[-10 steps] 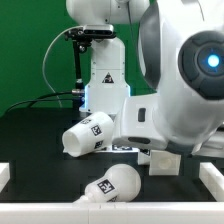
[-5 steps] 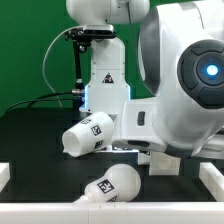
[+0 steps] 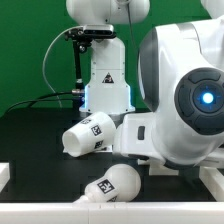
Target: Assemble lamp
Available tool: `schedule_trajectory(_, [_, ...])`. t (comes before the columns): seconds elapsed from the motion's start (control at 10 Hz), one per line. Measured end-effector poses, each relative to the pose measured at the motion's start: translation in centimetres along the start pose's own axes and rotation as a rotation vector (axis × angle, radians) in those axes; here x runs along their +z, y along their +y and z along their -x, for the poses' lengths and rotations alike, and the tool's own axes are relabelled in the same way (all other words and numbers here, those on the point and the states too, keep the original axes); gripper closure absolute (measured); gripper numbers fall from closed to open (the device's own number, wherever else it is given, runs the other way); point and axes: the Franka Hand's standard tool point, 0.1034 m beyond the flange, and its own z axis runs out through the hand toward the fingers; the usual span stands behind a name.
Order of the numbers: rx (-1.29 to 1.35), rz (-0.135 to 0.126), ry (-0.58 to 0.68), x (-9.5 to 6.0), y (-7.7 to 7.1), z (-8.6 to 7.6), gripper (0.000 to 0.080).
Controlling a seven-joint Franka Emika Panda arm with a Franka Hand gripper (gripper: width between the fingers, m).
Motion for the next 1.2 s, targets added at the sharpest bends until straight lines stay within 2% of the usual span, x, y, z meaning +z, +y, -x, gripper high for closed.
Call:
schedule_trajectory(0.3, [-0.006, 0.0, -0.002, 0.4, -0.3, -0.1, 0.0101])
schedule_trajectory(0.5, [-0.006, 0.0, -0.002, 0.4, -0.3, -0.1, 0.0128])
schedule_trajectory(0.6, [-0.006, 0.0, -0.002, 0.4, -0.3, -0.1, 0.0273])
schedule_trajectory(0.7, [-0.006, 0.0, -0.002, 0.4, -0.3, -0.1, 0.0343])
schedule_trajectory(1.0, [-0.005, -0.002, 0.0, 0.2, -0.2, -0.1, 0.0343])
schedule_trajectory(1.1, [-0.003, -0.035, -0.004, -0.9, 0.0, 0.4, 0.0343])
schedule_trajectory(1.2, [0.007, -0.101, 0.004, -2.6, 0.2, 1.1, 0.0343])
